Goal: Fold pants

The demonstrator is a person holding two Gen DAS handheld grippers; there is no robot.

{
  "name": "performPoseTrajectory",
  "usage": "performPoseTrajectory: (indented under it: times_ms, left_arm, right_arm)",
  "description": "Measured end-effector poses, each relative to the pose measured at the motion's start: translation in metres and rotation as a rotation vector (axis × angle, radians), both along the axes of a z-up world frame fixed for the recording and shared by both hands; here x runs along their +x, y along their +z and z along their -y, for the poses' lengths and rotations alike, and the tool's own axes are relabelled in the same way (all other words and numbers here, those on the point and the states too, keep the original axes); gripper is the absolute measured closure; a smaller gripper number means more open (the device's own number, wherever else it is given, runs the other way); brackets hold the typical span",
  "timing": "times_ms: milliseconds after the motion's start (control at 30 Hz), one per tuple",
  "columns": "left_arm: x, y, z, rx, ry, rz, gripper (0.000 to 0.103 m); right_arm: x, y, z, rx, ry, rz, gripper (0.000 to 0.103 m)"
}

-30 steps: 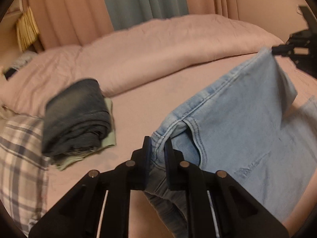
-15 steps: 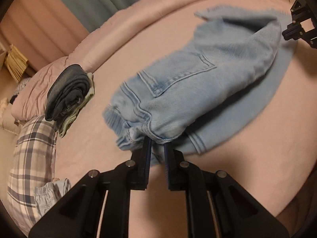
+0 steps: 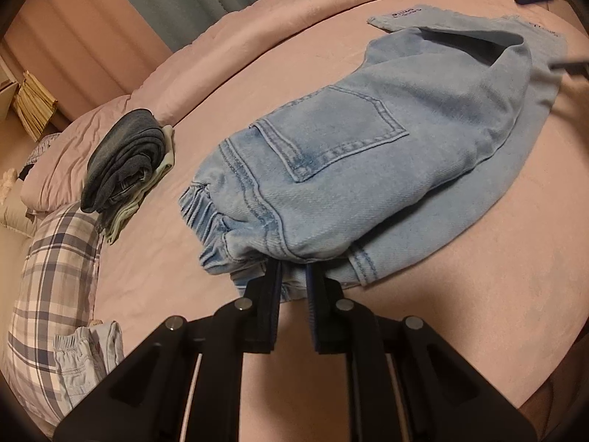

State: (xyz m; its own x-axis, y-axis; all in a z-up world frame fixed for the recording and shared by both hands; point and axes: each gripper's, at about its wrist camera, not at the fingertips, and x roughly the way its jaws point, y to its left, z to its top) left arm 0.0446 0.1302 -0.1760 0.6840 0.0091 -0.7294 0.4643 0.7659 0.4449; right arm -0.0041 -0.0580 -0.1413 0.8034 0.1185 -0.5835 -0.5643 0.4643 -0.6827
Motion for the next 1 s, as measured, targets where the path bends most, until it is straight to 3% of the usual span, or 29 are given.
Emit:
performPoseTrajectory:
  times_ms: [33,200,267,300,333,400,600,667,867,1000]
  left_arm:
    - [0.000,0.000,0.000,-0.002,-0.004,-0.001,0.090]
    - [0.005,-0.001,-0.003,0.001,-0.026,-0.025,0.089]
    - [0.007,-0.002,-0.003,0.002,-0.030,-0.032,0.089]
    - [0.007,-0.003,-0.002,0.005,-0.032,-0.034,0.089]
    - [0.007,-0.002,-0.002,0.006,-0.034,-0.035,0.089]
    - [0.005,0.001,-0.005,-0.016,-0.034,-0.034,0.092]
    - [-0.008,0.020,-0.023,-0.159,-0.012,-0.034,0.094]
    - [-0.013,0.018,-0.025,-0.158,-0.003,-0.041,0.094]
    - [-0.020,-0.011,-0.019,-0.112,0.016,-0.113,0.094]
    - [-0.026,0.001,-0.011,-0.104,-0.007,-0.069,0.090]
  right_arm:
    - [-0.008,-0.006,-0.006,-0.063,0.047,0.043,0.035]
    - [-0.001,-0.034,-0.035,-0.312,0.187,0.074,0.035]
    - [0.017,-0.043,-0.044,-0.396,0.200,0.040,0.052]
    - [0.026,-0.046,-0.048,-0.411,0.202,-0.034,0.082]
    - [0.030,-0.047,-0.050,-0.415,0.201,-0.069,0.089]
    - [0.031,-0.050,-0.051,-0.449,0.212,-0.080,0.094]
    - [0.029,-0.018,-0.044,-0.318,0.130,-0.082,0.095]
    - [0.024,-0.021,-0.042,-0.309,0.125,-0.088,0.095]
    - [0.007,-0.069,-0.047,-0.327,0.146,-0.124,0.095]
    - [0.008,-0.061,-0.040,-0.262,0.121,-0.127,0.095]
